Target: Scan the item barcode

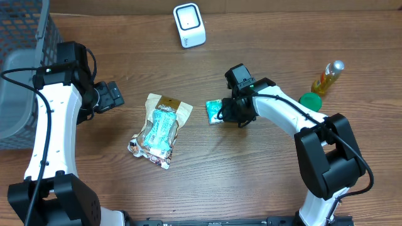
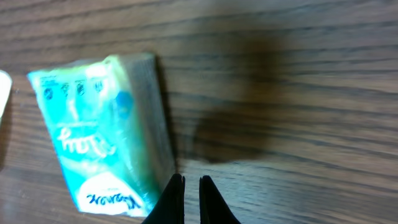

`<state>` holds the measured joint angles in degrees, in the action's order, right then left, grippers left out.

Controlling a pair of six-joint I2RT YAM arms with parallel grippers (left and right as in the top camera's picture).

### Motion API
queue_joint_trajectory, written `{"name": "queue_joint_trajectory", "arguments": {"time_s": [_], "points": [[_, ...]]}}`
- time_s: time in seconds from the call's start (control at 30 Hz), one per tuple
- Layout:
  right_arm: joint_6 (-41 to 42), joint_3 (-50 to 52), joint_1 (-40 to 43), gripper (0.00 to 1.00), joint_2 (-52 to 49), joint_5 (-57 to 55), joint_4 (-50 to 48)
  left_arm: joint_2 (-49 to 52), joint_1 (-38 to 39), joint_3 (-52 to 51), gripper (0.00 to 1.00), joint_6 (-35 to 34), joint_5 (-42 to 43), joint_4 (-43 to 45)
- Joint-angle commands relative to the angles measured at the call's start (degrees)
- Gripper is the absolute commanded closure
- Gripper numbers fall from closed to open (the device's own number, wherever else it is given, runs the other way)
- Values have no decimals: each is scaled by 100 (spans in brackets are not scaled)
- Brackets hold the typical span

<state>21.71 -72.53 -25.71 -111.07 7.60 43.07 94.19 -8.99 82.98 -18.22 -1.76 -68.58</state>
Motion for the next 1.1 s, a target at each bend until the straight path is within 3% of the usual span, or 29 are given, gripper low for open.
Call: {"name": "queue_joint_trajectory", "arguments": {"time_s": [0.0, 0.43, 0.63, 0.97, 1.07], "points": [[-321, 26, -31, 93, 2, 461, -35, 20, 2, 26, 0, 2, -13, 4], [-356, 26, -31, 93, 2, 793, 4, 20, 2, 26, 0, 2, -13, 4], [-358, 26, -31, 88, 2, 787, -11, 20, 2, 26, 0, 2, -13, 4], [-417, -660, 66, 93, 201, 599, 643, 20, 2, 26, 0, 2, -13, 4], [-415, -752, 26, 87, 315, 623, 538, 20, 2, 26, 0, 2, -13, 4]]}}
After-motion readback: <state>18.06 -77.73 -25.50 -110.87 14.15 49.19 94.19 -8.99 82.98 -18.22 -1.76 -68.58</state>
